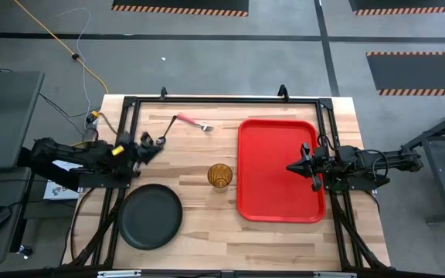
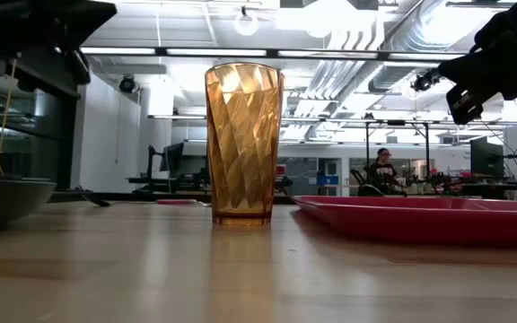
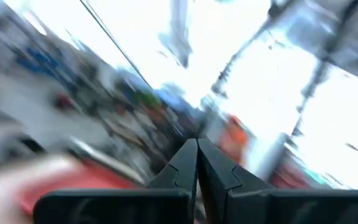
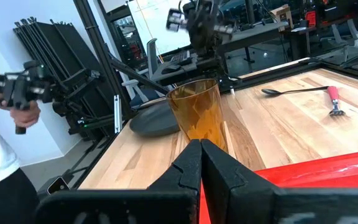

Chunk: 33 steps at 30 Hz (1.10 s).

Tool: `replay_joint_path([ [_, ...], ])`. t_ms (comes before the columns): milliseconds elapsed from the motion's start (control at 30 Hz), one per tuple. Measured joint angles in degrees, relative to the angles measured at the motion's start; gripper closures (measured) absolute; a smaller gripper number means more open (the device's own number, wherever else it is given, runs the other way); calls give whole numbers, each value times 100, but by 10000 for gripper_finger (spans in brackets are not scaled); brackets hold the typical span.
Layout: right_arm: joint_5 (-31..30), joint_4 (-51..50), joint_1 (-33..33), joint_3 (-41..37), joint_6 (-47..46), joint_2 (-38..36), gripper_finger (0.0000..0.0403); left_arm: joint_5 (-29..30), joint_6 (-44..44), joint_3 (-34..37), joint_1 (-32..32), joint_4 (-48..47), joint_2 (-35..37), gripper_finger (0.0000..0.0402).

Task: Pick and place plate/cup/fork/spoon on tray
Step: Put the black spoon on the red serving tray

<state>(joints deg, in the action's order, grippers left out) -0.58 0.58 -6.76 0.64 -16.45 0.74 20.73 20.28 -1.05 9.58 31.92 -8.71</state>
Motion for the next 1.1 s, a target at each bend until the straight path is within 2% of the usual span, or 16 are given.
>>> replay_joint_path([
  [67, -2, 0, 1, 1, 0, 0, 402, 528, -197, -201, -84, 96, -112, 398],
  [133, 0, 0, 0, 2, 0, 0, 402, 887, -46, -599, -201, -297, -352, 392],
  [200, 0, 0, 0, 0, 0, 0, 402, 1122, 72, -1136, -351, -1019, -760, 380],
  [333, -2, 0, 2, 0, 0, 2, 402, 1292, 507, -2643, -859, -2903, -2112, 335],
  [467, -1, 0, 0, 1, 0, 0, 402, 1231, 1121, -4316, -1745, -5307, -3688, 271],
  [533, -2, 0, 2, 2, 0, 0, 402, 1020, 1510, -5038, -2336, -6574, -4441, 239],
  [633, -2, 0, 2, 0, 0, 0, 402, 475, 1810, -5792, -3263, -7974, -5410, 197],
  [700, 0, 0, 2, 1, 0, 0, 402, 28, 1971, -5955, -3786, -8528, -5969, 177],
  [867, -1, 0, 2, 0, 0, 0, 402, -1117, 1855, -5961, -4561, -8812, -7065, 161],
  [1100, 0, 0, 0, 0, 0, 0, 402, -1250, 1459, -5965, -4982, -8772, -8155, 162],
])
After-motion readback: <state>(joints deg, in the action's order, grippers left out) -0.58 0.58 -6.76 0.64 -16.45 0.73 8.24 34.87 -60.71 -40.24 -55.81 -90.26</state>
